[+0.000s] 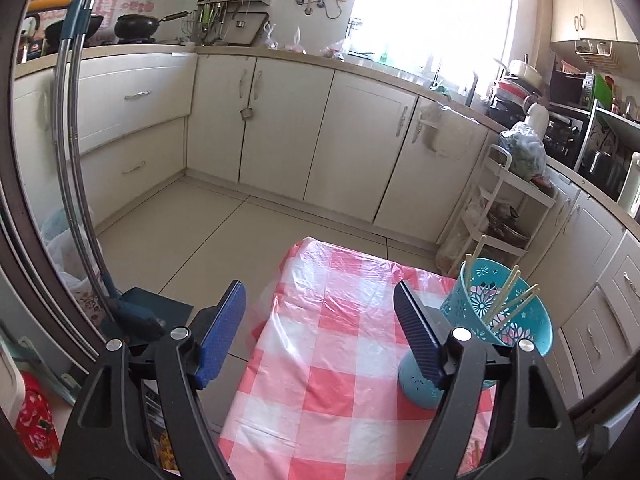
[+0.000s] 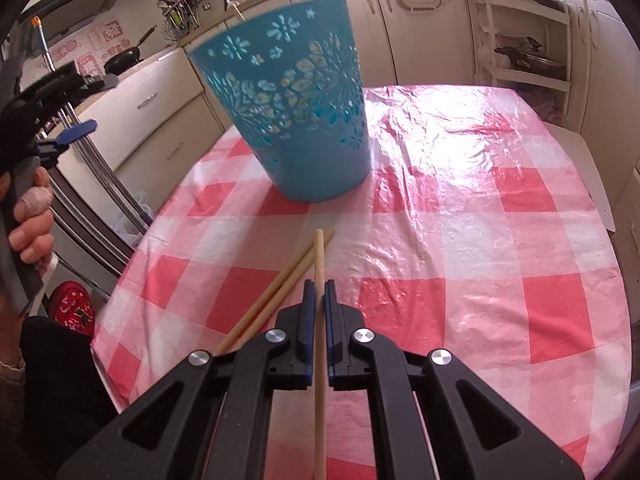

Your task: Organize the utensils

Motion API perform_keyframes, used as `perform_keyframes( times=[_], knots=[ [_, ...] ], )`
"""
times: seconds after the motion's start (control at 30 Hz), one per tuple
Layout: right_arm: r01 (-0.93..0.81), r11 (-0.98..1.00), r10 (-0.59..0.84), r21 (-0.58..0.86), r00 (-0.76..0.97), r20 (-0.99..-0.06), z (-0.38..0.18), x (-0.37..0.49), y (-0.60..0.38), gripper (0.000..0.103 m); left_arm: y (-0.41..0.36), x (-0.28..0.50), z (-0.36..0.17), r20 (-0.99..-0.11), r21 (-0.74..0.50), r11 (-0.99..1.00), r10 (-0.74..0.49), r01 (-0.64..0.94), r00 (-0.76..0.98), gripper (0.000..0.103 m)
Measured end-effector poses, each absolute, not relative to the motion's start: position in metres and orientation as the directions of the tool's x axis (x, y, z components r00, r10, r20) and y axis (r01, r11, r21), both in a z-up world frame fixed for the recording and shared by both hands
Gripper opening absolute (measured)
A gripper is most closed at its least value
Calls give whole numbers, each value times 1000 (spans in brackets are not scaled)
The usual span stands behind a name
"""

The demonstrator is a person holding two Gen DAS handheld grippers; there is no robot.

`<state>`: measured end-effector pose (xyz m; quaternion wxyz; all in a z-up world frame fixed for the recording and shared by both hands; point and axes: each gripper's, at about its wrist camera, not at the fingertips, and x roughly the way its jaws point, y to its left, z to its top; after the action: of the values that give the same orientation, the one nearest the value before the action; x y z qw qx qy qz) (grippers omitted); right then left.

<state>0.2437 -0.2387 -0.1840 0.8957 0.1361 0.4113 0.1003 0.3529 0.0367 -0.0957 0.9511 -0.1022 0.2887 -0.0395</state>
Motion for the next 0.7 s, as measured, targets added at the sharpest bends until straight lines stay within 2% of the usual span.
perform_keyframes(
  times=[0.43,0.7],
  knots=[
    [-223,850,461,477,752,-471,-103,233,-247,5,20,361,-108,-589,-191,981,-136,26,797,77],
    [-307,802,499,512,816,-292,-10,262,-264,4,15,364,-111,-597,-193,981,-146,36,789,77]
  ],
)
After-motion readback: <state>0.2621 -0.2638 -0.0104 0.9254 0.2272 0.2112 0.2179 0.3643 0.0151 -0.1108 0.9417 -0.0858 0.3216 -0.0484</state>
